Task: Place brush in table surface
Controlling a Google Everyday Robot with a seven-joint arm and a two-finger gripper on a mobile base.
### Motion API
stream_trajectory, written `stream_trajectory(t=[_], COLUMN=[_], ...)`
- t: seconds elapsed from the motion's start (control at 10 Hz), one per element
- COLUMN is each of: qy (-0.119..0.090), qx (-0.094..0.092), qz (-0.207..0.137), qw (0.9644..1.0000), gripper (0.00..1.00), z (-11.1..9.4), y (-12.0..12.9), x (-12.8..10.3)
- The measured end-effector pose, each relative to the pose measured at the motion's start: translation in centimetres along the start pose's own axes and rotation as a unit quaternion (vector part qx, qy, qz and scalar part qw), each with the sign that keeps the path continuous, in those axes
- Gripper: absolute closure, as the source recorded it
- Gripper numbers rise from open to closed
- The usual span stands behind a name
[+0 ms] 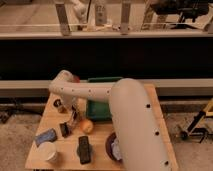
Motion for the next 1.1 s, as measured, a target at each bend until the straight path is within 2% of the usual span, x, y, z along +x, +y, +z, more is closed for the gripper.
stream_trajectory(t=[0.1, 0.3, 0.5, 1.1], qy=[-0.002, 0.002, 0.024, 0.024], qx=[0.005, 0.000, -0.004, -0.005], qz=[-0.003, -0.016, -0.035, -0.034], qw=[1.0000, 0.9999, 0.9991, 0.9991], gripper=[0.20, 0.20, 0.20, 0.20], z=[0.1, -0.4, -1.8, -1.7], y=[-0.2, -1.1, -2.2, -2.1], x=[0.1, -0.1, -0.6, -0.6])
